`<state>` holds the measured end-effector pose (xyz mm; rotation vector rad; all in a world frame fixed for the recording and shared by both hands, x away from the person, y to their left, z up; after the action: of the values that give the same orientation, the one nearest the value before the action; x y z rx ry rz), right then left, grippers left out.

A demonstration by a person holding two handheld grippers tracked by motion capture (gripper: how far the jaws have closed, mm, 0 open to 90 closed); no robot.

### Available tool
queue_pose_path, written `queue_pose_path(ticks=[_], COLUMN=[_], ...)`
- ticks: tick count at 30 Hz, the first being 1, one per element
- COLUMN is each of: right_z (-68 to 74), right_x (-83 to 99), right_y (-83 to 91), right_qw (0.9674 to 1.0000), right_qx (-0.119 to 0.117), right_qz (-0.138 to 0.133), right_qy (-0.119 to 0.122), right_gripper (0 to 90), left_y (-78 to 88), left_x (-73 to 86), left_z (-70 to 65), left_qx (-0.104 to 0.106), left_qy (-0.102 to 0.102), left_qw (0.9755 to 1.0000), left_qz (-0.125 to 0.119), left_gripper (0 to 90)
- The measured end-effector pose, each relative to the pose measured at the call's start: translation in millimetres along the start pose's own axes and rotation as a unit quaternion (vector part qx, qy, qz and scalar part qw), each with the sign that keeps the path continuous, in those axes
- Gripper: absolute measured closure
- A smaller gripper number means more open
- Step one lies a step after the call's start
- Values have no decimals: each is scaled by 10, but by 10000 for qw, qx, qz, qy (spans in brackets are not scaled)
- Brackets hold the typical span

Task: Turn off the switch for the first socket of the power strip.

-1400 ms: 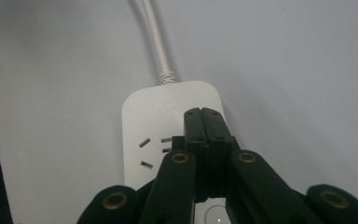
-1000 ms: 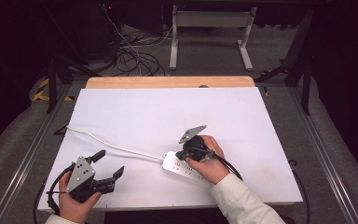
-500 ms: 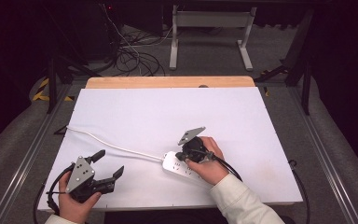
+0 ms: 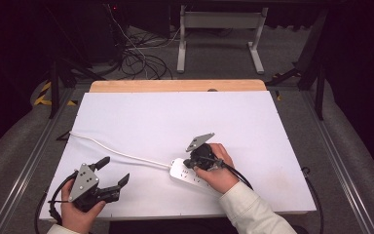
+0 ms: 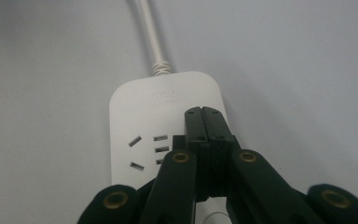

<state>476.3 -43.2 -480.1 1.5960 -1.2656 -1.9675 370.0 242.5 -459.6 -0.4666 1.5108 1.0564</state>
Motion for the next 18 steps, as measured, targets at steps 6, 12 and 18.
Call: queue_pose_path(ticks=[6,12,18], right_z=[4,3,4], right_x=[0,1,4], right_y=[-1,-2,-1], right_qw=[10000,10000,10000], right_qx=[24,21,23], right_qz=[2,2,1], right_qy=[-9,-15,-36], right_gripper=[900,900,900], left_y=[-1,0,-2], left_x=[-1,1,0], left_z=[-1,1,-2], left_qx=[-3,-2,-1], left_qy=[5,5,3], left_qw=[10000,10000,10000], left_qz=[2,12,4], left_gripper=[191,191,191])
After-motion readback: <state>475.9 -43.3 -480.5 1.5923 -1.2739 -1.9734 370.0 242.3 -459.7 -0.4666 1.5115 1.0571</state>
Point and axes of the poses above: each handheld gripper's, and its own axes: y roughly backward along the jaws, x roughly out of its underside, z roughly to its left, the point moved 4 cm from there along -y, roughly forward along the jaws, and after that the axes turned 2 degrees about y, right-handed, at the moved point
